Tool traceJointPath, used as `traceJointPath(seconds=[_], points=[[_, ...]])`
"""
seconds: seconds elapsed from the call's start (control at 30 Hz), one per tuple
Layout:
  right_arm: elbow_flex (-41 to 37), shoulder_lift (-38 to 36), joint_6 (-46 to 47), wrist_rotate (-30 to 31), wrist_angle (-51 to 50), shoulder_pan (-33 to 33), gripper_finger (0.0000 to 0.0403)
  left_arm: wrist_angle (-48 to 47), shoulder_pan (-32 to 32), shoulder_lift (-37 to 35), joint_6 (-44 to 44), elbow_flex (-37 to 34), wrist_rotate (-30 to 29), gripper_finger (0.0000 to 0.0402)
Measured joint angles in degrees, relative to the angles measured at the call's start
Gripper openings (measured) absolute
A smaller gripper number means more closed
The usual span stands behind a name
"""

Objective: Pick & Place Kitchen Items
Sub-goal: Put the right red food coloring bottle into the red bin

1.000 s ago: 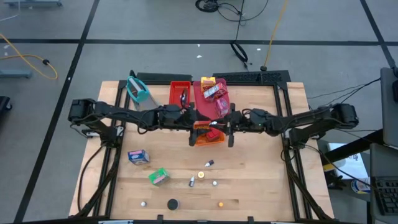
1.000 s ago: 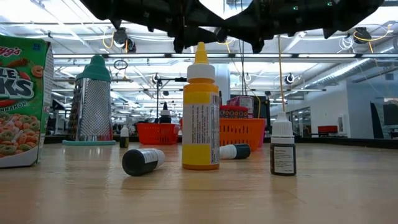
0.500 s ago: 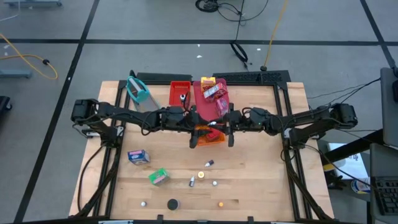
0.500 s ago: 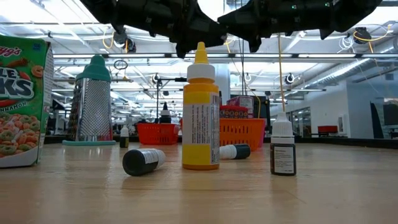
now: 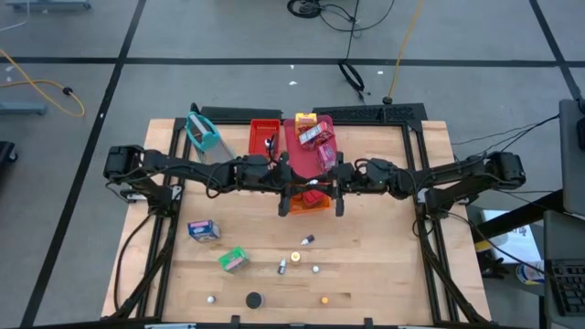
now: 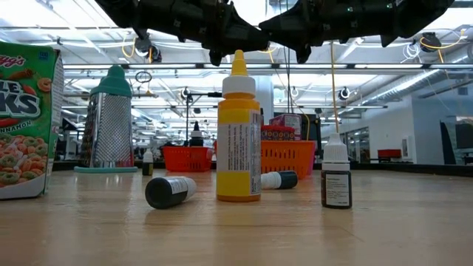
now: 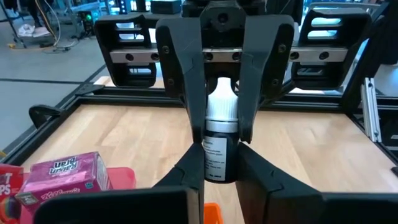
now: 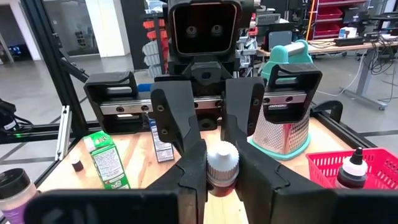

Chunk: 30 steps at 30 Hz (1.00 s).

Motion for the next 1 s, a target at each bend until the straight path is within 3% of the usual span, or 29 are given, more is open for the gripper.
traceJointPath(seconds=[0.1, 0.4, 0.6, 1.0], points=[[0.0, 0.0, -0.2, 0.0, -0.4, 0.0, 0.0060, -0.1, 0.0, 0.0, 0.0, 0.0, -0.2, 0.0049], [0.0, 0.0, -1.7, 3.1, -1.0, 0.0, 0.0120, -0.4, 0.1, -0.1, -0.1, 0.0, -4.1, 0.0048], [0.0, 0.0, -2.2, 4.5, -3.0, -0.1, 0.0121, -5.3, 1.3, -1.9, 0.2, 0.0, -11.3, 0.0047], [-0.1, 0.0, 0.5, 3.0, -6.6, 0.5, 0.0109, -23.9, 9.0, -11.6, -2.7, -0.2, -29.8, 0.0047]])
